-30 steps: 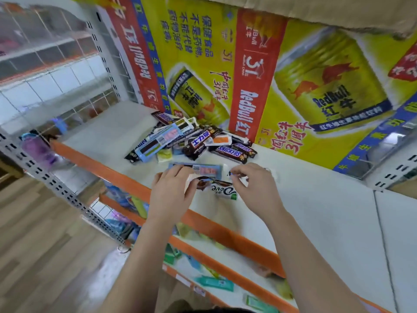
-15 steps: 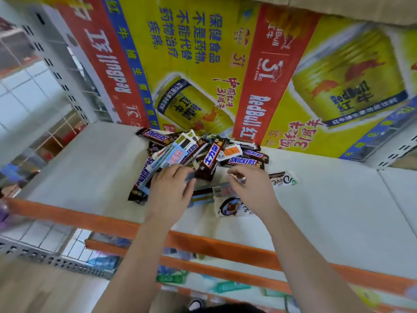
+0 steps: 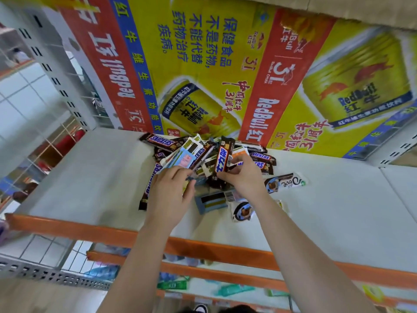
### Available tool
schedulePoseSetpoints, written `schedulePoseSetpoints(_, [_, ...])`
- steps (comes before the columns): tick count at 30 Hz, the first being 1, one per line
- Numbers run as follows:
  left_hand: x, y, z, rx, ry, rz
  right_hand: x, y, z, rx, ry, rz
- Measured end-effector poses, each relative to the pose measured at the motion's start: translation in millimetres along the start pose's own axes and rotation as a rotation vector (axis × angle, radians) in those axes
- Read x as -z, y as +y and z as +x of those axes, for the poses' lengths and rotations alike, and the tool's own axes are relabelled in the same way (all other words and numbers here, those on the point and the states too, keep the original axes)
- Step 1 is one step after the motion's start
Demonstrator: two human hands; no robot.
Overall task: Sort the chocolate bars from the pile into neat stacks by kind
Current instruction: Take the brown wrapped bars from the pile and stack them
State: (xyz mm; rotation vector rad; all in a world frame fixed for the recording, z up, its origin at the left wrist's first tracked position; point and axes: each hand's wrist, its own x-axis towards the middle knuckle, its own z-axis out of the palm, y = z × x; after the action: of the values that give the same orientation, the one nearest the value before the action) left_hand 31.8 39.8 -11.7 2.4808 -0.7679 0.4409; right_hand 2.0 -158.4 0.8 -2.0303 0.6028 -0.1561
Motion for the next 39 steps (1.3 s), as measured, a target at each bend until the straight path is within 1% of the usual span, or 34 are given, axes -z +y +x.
schedulePoseSetpoints(8, [-8.1,-0.3,22.3,-0.034,-0.022,0.025,19.6,4.9,-4.6,-0.054,-0.129,0.150])
schedulePoseSetpoints(11, [-14.5,-3.8,35.9,-0.034,-0.023,0.048,30.7,9.4,-12.1,-0.055,-0.091,0.153])
schedulePoseSetpoints(14, [-19.8,-8.2,44.5,-0.019,-0.011,0.090,39.8,11.7,-20.6,-0.128,-0.096,0.360])
schedulePoseSetpoints(15, [-21.3,-8.1,46.8,-0.014,-0.022,0.116,41.9,13.2,-22.8,-0.137,-0.085,0.395])
schedulePoseSetpoints(20, [-24.7,0.4,59.4,0.095,-0.183,0.209,50.9,21.1,-28.0,-0.073,-0.012,0.431])
schedulePoseSetpoints(23, [-23.7,2.9,65.6,0.122,-0.213,0.216,57.5,20.1,-30.4,-0.042,0.018,0.431])
schedulePoseSetpoints(26, [-23.1,3.4,68.4,0.165,-0.228,0.154,63.9,20.9,-30.6,-0.014,0.068,0.474])
schedulePoseSetpoints(30, [-18.9,3.3,69.2,0.182,-0.226,0.142,70.8,21.0,-33.2,0.006,0.079,0.527])
schedulePoseSetpoints(33, [-15.6,0.6,67.2,0.180,-0.161,0.145,72.0,23.2,-36.3,0.025,0.079,0.521])
schedulePoseSetpoints(35, [-15.7,-0.4,65.9,0.162,-0.125,0.168,70.7,25.2,-38.0,0.017,0.097,0.515])
schedulePoseSetpoints(39, [-19.1,0.6,66.9,0.128,-0.114,0.218,65.2,24.5,-38.8,-0.013,0.113,0.536])
